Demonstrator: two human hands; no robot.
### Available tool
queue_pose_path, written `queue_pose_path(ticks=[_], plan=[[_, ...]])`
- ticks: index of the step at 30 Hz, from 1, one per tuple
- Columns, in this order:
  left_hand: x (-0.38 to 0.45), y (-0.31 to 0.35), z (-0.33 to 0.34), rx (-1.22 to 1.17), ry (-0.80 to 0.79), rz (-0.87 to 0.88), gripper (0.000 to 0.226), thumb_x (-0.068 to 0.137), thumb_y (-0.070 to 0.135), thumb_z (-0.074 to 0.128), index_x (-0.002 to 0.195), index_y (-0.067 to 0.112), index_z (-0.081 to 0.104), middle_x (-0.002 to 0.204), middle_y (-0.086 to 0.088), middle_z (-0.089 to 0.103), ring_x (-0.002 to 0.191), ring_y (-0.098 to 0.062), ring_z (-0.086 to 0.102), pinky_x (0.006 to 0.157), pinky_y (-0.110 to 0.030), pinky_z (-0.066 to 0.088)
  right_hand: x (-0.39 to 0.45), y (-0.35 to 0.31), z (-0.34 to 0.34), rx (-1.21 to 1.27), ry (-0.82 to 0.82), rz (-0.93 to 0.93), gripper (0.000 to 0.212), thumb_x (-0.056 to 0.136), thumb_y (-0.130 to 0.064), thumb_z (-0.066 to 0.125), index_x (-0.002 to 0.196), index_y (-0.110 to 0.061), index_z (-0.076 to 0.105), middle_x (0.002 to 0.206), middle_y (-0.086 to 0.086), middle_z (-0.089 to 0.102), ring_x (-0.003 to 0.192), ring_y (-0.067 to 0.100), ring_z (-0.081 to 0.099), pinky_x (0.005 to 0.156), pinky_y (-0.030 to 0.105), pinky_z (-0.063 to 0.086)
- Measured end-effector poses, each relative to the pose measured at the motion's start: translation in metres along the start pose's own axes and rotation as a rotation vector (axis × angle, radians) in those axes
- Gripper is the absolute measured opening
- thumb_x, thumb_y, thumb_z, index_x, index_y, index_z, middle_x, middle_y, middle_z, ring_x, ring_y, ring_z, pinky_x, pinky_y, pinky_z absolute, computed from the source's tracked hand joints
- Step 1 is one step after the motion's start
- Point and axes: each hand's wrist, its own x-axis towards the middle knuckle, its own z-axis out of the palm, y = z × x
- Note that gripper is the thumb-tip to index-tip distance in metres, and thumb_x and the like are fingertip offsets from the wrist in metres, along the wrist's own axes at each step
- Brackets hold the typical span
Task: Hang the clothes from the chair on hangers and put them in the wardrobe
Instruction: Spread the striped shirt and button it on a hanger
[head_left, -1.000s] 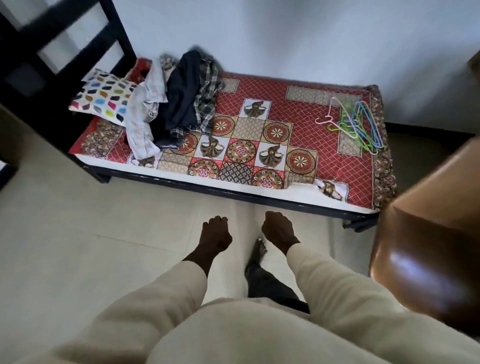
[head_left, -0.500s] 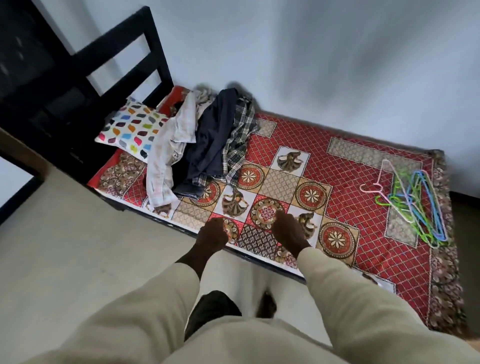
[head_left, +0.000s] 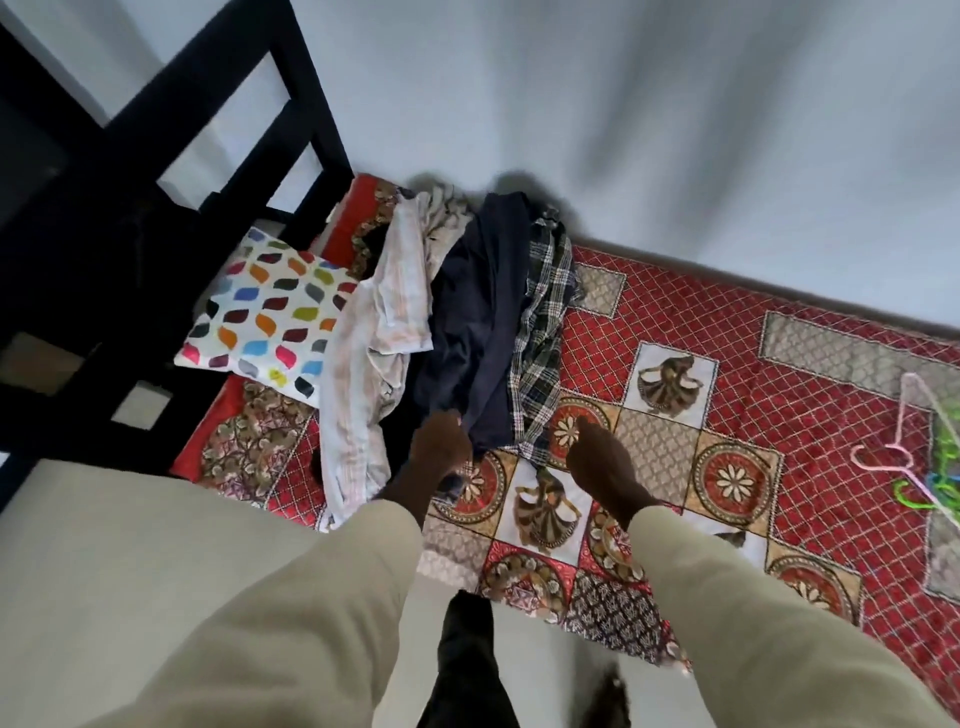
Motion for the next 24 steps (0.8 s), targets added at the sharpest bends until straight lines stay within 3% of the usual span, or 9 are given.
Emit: queue_pose_path(ticks=[5,8,10,13,17,19,20,22,24], plan=[[0.123,-0.055,-0.043,-0.183,-0.015,-0.115,0.032,0.085,0.017,0.064,0.109,-0.005,0.063,0.114,-0.028,0.062,0.110,-0.042,0.059,0.089,-0.044,0.047,0.106,-0.092,0.019,0.034,-0.022,-0.032,0.049,0.091,-0.005,0.052,0.138,-0.007,0.040,0.126,0.018,0.059,0.101,0.040,0.063,0.075,0.049,0.056],[0.198,-0.091,-0.045,-0.339,-0.025,-0.199,0.052,0.070,0.037,0.067,0.101,-0.005,0.066,0.112,-0.029,0.063,0.109,-0.044,0.059,0.091,-0.047,0.047,0.162,-0.125,0.037,-0.041,-0.050,-0.141,0.035,0.096,-0.014,0.049,0.129,-0.004,0.047,0.123,0.016,0.057,0.108,0.039,0.060,0.079,0.044,0.053],[0.237,-0.099,-0.054,-0.367,-0.049,-0.228,0.054,0.070,0.045,0.067,0.110,0.008,0.071,0.122,-0.020,0.064,0.116,-0.035,0.059,0.100,-0.041,0.046,0.197,-0.140,0.050,-0.087,-0.082,-0.168,0.031,0.096,-0.013,0.049,0.125,-0.001,0.047,0.122,0.019,0.054,0.109,0.039,0.057,0.078,0.043,0.048],[0.287,-0.108,-0.060,-0.222,-0.087,-0.292,0.048,0.085,0.041,0.070,0.132,0.034,0.059,0.159,-0.012,0.024,0.145,-0.029,0.024,0.118,-0.035,0.022,0.232,-0.150,0.067,-0.096,-0.106,-0.156,0.032,0.095,-0.012,0.048,0.126,-0.004,0.045,0.126,0.019,0.053,0.109,0.041,0.057,0.077,0.044,0.047],[0.337,-0.129,-0.056,0.093,0.195,-0.257,0.040,0.094,0.022,0.056,0.133,0.030,0.058,0.162,-0.014,-0.017,0.147,-0.037,-0.019,0.117,-0.052,-0.011,0.263,-0.148,0.091,-0.169,-0.171,-0.179,0.032,0.097,-0.014,0.048,0.128,-0.006,0.044,0.131,0.016,0.049,0.116,0.038,0.053,0.082,0.041,0.046],[0.357,-0.139,-0.068,0.192,0.175,-0.262,0.039,0.095,0.021,0.050,0.134,0.022,0.055,0.163,-0.016,-0.010,0.148,-0.037,-0.017,0.116,-0.053,-0.015,0.273,-0.148,0.100,-0.166,-0.174,-0.175,0.031,0.097,-0.015,0.047,0.127,-0.007,0.045,0.132,0.015,0.049,0.115,0.038,0.054,0.083,0.041,0.046],[0.365,-0.143,-0.074,0.207,0.135,-0.273,0.040,0.095,0.021,0.049,0.135,0.017,0.052,0.162,-0.018,0.005,0.149,-0.037,-0.007,0.117,-0.054,-0.011,0.276,-0.148,0.104,-0.162,-0.170,-0.178,0.032,0.097,-0.016,0.046,0.128,-0.007,0.046,0.133,0.015,0.050,0.115,0.038,0.055,0.084,0.041,0.046],[0.373,-0.147,-0.080,0.176,0.105,-0.264,0.041,0.094,0.019,0.049,0.134,0.010,0.047,0.148,-0.020,0.039,0.142,-0.038,0.026,0.119,-0.052,0.008,0.281,-0.151,0.109,-0.148,-0.165,-0.171,0.033,0.097,-0.016,0.046,0.128,-0.006,0.048,0.132,0.015,0.052,0.116,0.038,0.055,0.087,0.042,0.048],[0.371,-0.149,-0.081,0.050,0.156,-0.236,0.045,0.096,0.018,0.047,0.139,0.010,0.042,0.147,-0.020,0.041,0.136,-0.037,0.036,0.116,-0.044,0.023,0.283,-0.157,0.112,-0.118,-0.156,-0.138,0.032,0.097,-0.016,0.047,0.126,-0.005,0.050,0.128,0.016,0.056,0.116,0.038,0.054,0.089,0.042,0.048]])
